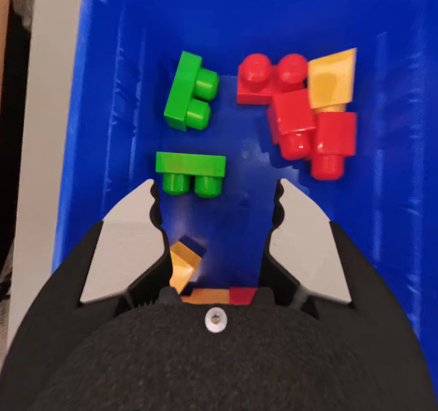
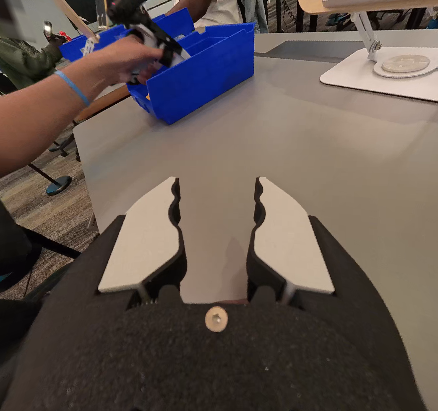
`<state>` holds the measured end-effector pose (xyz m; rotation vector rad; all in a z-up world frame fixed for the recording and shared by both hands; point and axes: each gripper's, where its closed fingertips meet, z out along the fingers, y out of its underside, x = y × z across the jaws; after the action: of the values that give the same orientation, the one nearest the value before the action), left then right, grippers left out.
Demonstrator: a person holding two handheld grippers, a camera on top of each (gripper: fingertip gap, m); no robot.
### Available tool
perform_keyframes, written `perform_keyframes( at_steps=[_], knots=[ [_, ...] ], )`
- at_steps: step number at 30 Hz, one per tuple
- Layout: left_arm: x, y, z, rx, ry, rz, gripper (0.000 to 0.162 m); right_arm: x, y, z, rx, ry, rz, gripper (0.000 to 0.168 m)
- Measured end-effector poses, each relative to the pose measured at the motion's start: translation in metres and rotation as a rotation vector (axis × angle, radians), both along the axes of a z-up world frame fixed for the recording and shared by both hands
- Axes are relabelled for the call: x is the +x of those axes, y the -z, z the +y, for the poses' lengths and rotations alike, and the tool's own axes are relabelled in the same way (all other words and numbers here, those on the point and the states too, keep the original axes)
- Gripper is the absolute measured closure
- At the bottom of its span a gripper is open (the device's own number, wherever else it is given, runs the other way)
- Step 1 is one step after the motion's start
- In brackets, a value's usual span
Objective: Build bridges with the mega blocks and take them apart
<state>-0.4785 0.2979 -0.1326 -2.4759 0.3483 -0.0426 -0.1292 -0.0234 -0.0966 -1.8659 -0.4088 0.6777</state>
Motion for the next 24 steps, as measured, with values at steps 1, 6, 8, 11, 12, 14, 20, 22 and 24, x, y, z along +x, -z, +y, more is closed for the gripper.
perform_keyframes(
  at_steps=[1, 6, 8, 11, 12, 14, 20, 22, 24],
  knots=[
    [-0.003, 0.011, 0.006, -0.037, -0.012, 0.038, 0.068, 0.000, -0.001, -0.001, 0.001, 0.000, 0.003, 0.108],
    [-0.017, 0.041, 0.024, -0.095, -0.087, 0.136, 0.075, 0.001, 0.002, -0.004, -0.010, -0.012, 0.004, 0.109],
    [-0.016, 0.048, 0.026, -0.116, -0.093, 0.116, 0.077, 0.002, 0.005, -0.004, -0.022, -0.015, 0.002, 0.109],
    [-0.010, 0.055, 0.026, -0.152, -0.092, 0.028, 0.084, 0.003, 0.008, -0.005, -0.032, -0.016, 0.005, 0.110],
    [-0.010, 0.054, 0.026, -0.158, -0.089, 0.022, 0.084, 0.004, 0.008, -0.005, -0.033, -0.017, 0.006, 0.110],
    [-0.010, 0.054, 0.026, -0.159, -0.065, 0.036, 0.084, 0.003, 0.007, -0.006, -0.034, -0.023, 0.010, 0.111],
    [0.006, 0.007, 0.010, -0.007, 0.057, -0.011, 0.085, 0.004, 0.003, -0.006, -0.022, -0.020, -0.010, 0.112],
    [0.032, -0.044, -0.007, 0.131, 0.177, -0.065, 0.085, 0.009, 0.000, -0.005, -0.013, -0.004, -0.003, 0.112],
    [0.075, -0.095, -0.037, 0.236, 0.334, -0.143, 0.085, 0.016, -0.003, -0.003, -0.012, 0.009, 0.007, 0.112]
  ],
)
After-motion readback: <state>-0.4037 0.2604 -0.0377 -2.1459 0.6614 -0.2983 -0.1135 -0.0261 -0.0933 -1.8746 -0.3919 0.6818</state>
